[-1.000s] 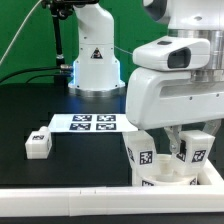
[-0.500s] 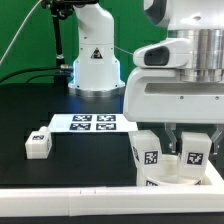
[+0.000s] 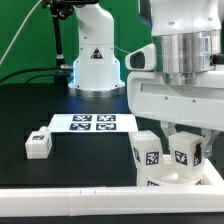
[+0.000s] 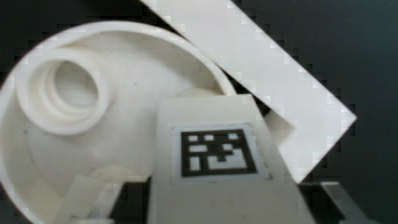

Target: Assemble stool

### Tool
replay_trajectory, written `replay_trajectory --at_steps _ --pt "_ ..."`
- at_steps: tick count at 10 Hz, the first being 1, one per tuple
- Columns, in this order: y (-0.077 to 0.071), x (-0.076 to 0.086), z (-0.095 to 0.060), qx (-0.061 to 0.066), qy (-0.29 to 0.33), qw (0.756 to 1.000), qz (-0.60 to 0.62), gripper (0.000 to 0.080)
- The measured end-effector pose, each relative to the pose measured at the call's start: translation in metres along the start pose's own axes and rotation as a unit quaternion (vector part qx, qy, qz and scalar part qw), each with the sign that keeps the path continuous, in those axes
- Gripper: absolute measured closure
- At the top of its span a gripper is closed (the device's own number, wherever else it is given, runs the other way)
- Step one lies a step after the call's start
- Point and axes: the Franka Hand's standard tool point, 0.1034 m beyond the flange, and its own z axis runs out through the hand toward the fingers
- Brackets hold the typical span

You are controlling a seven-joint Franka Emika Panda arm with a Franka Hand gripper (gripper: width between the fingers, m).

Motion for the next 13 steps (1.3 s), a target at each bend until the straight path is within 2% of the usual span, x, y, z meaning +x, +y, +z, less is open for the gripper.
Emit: replay_trajectory --at_steps 4,6,7,8,9,10,11,12,13 --pt "0.0014 0.0011 0.0004 0.0 -0.002 0.988 0.156 0.0463" --pt "0.0023 0.0013 0.0007 0.001 -0.005 0.957 0.289 0.0463" --pt "0.0027 0.0005 0.0013 0.003 -0.013 0.925 0.381 0.0463" --pt "0.0007 -0.0009 0.0015 0.009 -0.026 0.876 0.481 0.0463" --pt "-0.0027 -0.0017 0.0014 0.022 -0.039 0.818 0.574 0.0463" --pt "-0.0061 -0.0035 0.0016 0.045 -0.043 0.797 0.601 0.0463" --pt "-0.0063 -0.0042 0.0018 0.053 -0.045 0.794 0.605 0.0463" --pt "-0.0058 -0.0037 0.0018 0.054 -0.049 0.785 0.615 0.0463" --pt "-0.0063 -0.0048 0.0018 0.054 -0.048 0.787 0.613 0.0463"
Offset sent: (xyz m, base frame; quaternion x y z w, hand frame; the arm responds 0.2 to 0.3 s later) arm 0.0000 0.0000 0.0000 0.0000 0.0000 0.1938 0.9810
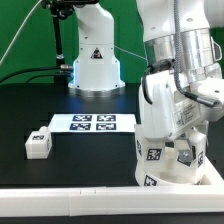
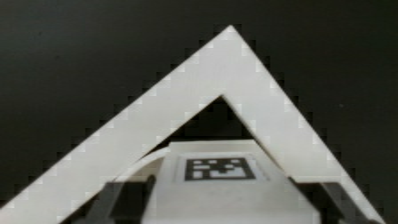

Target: Assemble stool

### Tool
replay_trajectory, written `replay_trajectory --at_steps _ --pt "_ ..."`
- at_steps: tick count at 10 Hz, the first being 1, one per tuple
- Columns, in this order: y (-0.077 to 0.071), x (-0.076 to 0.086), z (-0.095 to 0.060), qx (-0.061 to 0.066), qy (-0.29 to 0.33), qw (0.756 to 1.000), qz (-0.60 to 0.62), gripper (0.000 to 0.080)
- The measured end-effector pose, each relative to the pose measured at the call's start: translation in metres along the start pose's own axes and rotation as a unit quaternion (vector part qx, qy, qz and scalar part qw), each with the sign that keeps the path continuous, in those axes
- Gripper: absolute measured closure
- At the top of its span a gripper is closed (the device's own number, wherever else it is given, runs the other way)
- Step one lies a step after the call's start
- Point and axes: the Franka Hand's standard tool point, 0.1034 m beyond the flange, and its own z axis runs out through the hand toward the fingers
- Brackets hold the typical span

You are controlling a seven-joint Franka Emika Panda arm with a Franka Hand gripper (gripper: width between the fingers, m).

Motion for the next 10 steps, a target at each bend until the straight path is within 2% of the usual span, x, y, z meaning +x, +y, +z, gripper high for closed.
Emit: replay_trajectory --at_steps 2,3,4,6,7,8,9,10 --pt "0.0 0.0 0.0 0.0 0.001 1.0 -0.028 0.0462" --pt "0.007 -0.002 0.0 -0.022 0.005 0.997 -0.068 0.0296" --pt "0.017 -0.01 -0.009 -0.067 0.005 0.991 -0.115 0.0182" --pt "0.018 -0.021 -0.029 -0.089 -0.02 0.957 -0.275 0.0159" --pt "0.016 -0.02 -0.033 -0.092 -0.029 0.941 -0.324 0.0151" --pt "0.013 -0.02 -0.037 -0.085 -0.034 0.928 -0.361 0.0151" --pt "0.006 -0.016 -0.039 -0.041 -0.025 0.932 -0.359 0.015" --pt "0.01 -0.011 -0.038 -0.041 -0.021 0.914 -0.404 0.015"
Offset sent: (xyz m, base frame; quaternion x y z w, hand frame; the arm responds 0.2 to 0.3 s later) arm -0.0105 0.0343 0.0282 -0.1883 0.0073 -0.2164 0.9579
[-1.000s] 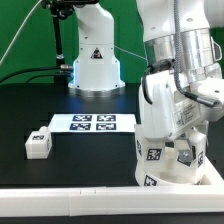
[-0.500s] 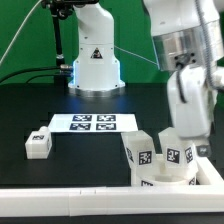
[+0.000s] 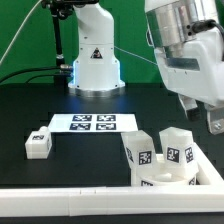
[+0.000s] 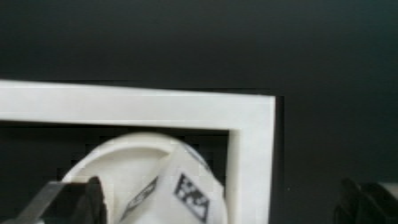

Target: Assemble stool

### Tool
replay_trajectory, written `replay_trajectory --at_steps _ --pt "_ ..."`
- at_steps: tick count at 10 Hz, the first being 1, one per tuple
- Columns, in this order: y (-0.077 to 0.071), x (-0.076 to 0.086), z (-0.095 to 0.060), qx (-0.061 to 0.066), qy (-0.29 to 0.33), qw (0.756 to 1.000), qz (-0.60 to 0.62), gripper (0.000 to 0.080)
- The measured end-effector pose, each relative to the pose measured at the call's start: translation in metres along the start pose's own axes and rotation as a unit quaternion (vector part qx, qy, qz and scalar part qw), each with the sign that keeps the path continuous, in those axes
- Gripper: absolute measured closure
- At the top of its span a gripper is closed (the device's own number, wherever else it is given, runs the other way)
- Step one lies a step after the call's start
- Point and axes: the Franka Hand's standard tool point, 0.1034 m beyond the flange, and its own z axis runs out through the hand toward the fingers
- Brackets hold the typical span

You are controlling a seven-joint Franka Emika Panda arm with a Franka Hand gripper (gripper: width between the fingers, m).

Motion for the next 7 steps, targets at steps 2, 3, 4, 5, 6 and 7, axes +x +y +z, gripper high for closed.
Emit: replay_trajectory --at_steps 2,3,4,5,6,7 --pt "-0.001 0.003 -0.001 0.0 0.003 0.999 -0.049 0.015" --pt "0.0 0.003 -0.002 -0.019 0.016 0.988 -0.151 0.015" --pt "-0.005 0.005 -0.008 -0.024 0.024 0.965 -0.26 0.015" --pt "-0.009 0.004 -0.012 -0.027 0.03 0.941 -0.337 0.015" --pt "-0.007 0.002 -0.009 -0.038 0.031 0.897 -0.44 0.015" --pt "-0.003 -0.001 -0.003 -0.049 0.025 0.854 -0.517 0.015"
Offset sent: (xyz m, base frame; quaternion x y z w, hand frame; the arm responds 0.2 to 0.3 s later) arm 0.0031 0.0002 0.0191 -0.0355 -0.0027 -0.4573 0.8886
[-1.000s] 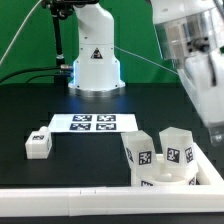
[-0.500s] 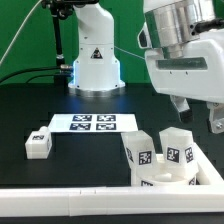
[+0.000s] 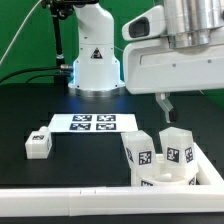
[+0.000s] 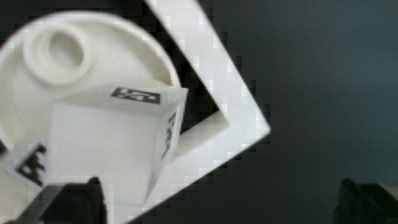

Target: Assemble stool

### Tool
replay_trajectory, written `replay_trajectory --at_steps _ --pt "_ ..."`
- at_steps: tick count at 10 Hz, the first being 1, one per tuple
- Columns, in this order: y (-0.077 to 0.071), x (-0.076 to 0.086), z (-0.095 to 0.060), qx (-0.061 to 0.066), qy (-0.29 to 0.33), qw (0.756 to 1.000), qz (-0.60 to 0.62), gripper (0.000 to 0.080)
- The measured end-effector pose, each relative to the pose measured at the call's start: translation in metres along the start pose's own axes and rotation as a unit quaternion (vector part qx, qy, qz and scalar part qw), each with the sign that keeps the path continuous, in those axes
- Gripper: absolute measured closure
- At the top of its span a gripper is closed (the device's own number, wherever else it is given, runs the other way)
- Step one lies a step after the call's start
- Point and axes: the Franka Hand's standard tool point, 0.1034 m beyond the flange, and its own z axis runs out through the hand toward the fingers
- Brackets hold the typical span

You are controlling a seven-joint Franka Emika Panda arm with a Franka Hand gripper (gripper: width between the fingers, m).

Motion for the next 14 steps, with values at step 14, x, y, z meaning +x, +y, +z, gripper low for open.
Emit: replay_trajectory --at_steps 14 --pt "0.025 0.01 0.027 -0.077 -0.012 0.868 -0.491 0.015"
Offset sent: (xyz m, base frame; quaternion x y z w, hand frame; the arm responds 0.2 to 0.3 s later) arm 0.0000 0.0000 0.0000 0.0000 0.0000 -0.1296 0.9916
